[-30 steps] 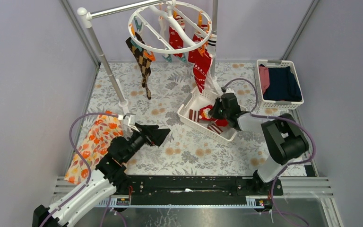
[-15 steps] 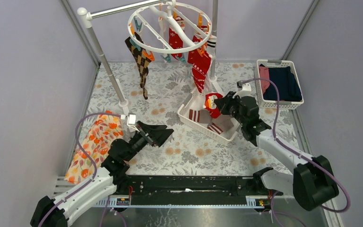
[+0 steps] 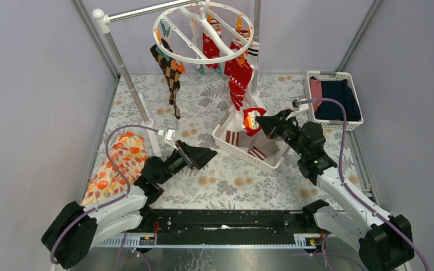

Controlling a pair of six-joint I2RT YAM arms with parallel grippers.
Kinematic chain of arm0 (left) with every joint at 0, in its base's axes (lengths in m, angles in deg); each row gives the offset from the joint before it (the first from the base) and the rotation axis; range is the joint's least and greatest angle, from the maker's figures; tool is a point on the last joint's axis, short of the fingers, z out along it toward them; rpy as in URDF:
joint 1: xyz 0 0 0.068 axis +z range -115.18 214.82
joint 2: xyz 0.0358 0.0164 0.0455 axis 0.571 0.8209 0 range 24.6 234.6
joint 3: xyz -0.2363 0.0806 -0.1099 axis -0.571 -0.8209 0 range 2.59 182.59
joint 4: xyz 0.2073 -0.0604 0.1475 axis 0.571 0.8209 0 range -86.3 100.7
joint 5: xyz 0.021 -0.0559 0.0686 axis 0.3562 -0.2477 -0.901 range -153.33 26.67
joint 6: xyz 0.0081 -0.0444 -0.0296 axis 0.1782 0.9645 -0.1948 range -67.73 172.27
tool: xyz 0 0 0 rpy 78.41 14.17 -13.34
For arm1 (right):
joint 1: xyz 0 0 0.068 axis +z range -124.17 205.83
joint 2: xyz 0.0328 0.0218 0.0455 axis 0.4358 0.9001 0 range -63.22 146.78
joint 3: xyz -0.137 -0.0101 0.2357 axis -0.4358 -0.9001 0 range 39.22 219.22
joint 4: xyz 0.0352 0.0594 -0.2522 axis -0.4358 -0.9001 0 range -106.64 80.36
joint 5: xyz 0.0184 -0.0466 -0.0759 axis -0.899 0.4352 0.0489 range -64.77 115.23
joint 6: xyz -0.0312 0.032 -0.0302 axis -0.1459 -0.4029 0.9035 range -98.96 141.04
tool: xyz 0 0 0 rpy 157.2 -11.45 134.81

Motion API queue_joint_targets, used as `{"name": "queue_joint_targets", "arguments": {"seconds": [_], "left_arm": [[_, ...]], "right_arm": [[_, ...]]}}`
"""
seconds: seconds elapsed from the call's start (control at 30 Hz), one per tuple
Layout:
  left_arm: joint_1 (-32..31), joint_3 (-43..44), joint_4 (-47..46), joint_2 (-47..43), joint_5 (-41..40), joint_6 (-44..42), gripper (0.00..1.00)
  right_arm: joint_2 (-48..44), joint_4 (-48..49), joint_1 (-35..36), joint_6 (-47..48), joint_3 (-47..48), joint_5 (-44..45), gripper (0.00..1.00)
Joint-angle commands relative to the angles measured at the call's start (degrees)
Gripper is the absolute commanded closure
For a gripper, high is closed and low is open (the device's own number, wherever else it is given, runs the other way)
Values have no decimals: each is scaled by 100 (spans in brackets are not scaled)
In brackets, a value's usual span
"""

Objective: Clip the socks to the hanger
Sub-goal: Pick up the sock from the bin.

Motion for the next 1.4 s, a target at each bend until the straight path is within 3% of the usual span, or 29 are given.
{"name": "queue_joint_targets", "arguments": {"seconds": [0.0,0.2,0.5,0.67,0.87,0.93,1.03,1.1,1.17,1.3,1.37], "left_arm": [[-32,678,-864,567,361,-179,21],[-136,1345,-1713,1597,670,319,37],[-572,1939,-1681,2353,322,183,37],[-647,2277,-1201,2544,72,-33,37],[-673,2615,-881,2681,-93,-194,55],[-674,2693,-790,2708,-92,-245,68],[-674,2746,-585,2616,-54,-419,98],[-674,2777,-178,2429,-62,-744,100],[-674,2831,594,2088,-146,-1433,100],[-673,3218,2858,1252,-129,-3279,100],[-674,3627,3997,889,47,-4206,100]], "right_arm": [[-221,789,-13,-14,-147,-942,100],[-98,1542,-13,-542,-312,-1521,100],[44,1835,-15,-794,-294,-1748,99],[82,1915,-15,-859,-304,-1822,99],[100,1950,-9,-881,-349,-1862,99],[100,1956,-4,-878,-357,-1870,99],[62,1897,-7,-842,-371,-1864,99],[27,1779,-4,-754,-339,-1893,96],[-51,1522,-5,-548,-272,-1958,85],[-385,926,-5,105,-208,-2217,47],[-523,771,-8,476,-205,-2525,32]]}}
